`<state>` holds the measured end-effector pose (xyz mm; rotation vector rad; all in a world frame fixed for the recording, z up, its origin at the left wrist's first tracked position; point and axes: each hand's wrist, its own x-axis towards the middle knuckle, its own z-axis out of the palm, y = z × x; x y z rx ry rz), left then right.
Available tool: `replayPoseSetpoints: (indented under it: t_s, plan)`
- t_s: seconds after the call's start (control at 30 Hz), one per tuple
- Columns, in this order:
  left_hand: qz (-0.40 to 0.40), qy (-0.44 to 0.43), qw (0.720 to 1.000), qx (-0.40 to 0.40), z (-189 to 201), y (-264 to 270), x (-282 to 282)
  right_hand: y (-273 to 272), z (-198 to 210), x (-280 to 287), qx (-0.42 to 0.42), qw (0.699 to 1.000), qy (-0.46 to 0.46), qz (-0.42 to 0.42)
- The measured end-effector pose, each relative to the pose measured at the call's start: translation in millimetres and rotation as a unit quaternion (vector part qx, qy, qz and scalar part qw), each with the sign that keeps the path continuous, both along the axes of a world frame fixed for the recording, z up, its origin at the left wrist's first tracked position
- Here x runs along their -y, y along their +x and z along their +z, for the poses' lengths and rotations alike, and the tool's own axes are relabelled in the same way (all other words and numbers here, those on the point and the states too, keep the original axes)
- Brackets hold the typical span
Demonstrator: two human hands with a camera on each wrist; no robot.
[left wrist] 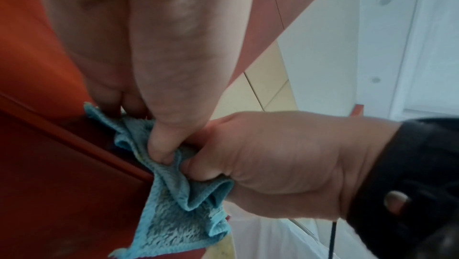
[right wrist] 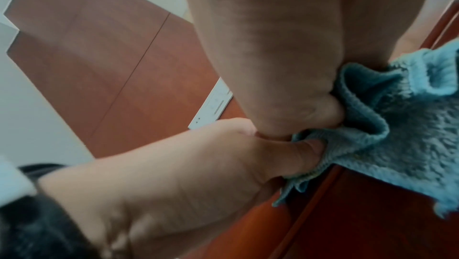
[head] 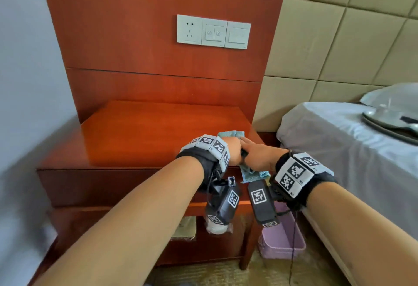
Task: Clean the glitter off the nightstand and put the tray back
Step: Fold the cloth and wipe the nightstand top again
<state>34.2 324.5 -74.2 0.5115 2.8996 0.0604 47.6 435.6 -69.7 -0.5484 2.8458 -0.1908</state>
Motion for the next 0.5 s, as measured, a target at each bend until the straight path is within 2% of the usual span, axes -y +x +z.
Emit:
replayPoseSetpoints:
  t_s: [0.07, 0.17, 0.27, 0.33, 0.5]
  plan:
    - [-0.014, -0.033, 0.999, -0.002, 4, 0, -30, -8, -3, -20, -0.008, 1.000, -0.005, -0.019]
    - [-0.004, -0.015, 0.999, -0.029, 5, -6, -47, -21, -5, -35, -0.030, 0.999, 0.001, -0.031]
    - [0.018, 0.046, 0.997, -0.061, -1, -18, -46, -29, -4, -35, -0.036, 0.999, 0.007, -0.039]
    - [0.019, 0.061, 0.997, -0.043, 0, -24, -44, -34, 1, -34, -0.031, 0.998, 0.026, -0.040]
    - [-0.031, 0.078, 0.996, -0.012, 3, -57, -25, -53, 22, -29, 0.003, 0.992, 0.115, -0.042]
